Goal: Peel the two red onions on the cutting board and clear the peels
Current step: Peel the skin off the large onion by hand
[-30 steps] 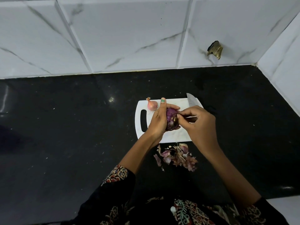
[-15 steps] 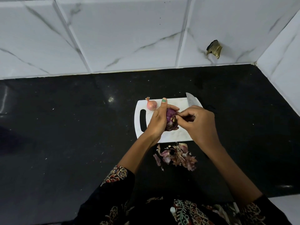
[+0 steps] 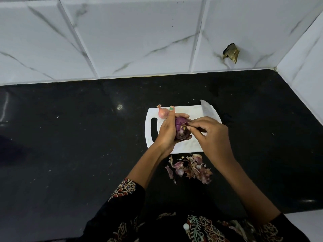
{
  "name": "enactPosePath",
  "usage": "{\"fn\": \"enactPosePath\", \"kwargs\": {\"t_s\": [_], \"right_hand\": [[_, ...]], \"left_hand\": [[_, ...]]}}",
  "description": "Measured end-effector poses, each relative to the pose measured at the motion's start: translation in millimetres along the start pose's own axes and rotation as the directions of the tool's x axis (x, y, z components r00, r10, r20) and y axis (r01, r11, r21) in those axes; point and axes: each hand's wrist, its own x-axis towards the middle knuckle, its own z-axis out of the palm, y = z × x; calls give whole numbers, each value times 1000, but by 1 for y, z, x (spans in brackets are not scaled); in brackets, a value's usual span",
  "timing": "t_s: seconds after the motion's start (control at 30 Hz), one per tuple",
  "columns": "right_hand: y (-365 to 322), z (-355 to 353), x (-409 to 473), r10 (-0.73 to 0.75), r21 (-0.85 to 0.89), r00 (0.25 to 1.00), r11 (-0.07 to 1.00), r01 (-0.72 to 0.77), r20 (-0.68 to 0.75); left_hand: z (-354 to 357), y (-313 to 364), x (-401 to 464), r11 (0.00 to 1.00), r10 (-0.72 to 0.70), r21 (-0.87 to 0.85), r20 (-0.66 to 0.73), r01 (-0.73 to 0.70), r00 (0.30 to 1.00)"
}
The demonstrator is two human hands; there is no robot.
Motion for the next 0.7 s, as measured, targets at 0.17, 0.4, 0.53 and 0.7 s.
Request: {"fn": "enactPosePath", "kwargs": {"t_s": [0.17,0.4,0.53,0.7], "right_hand": [[1,-2,4,-89,-75,994,993,94,69],[5,0,4,-53,-110,998,992,57,33],[5,-6,2,184,170,981,967,-191,55],[7,-6,-4,132,151,988,978,-144,84]], "left_hand": [[-3,3,1,998,-14,68,16,13,1000],[3,1,-1,998,-43,52,23,42,999],[0,1,-1,998,-68,-12,-5,68,998],[-2,4,-1,996,-81,-34,-1,81,997]]}}
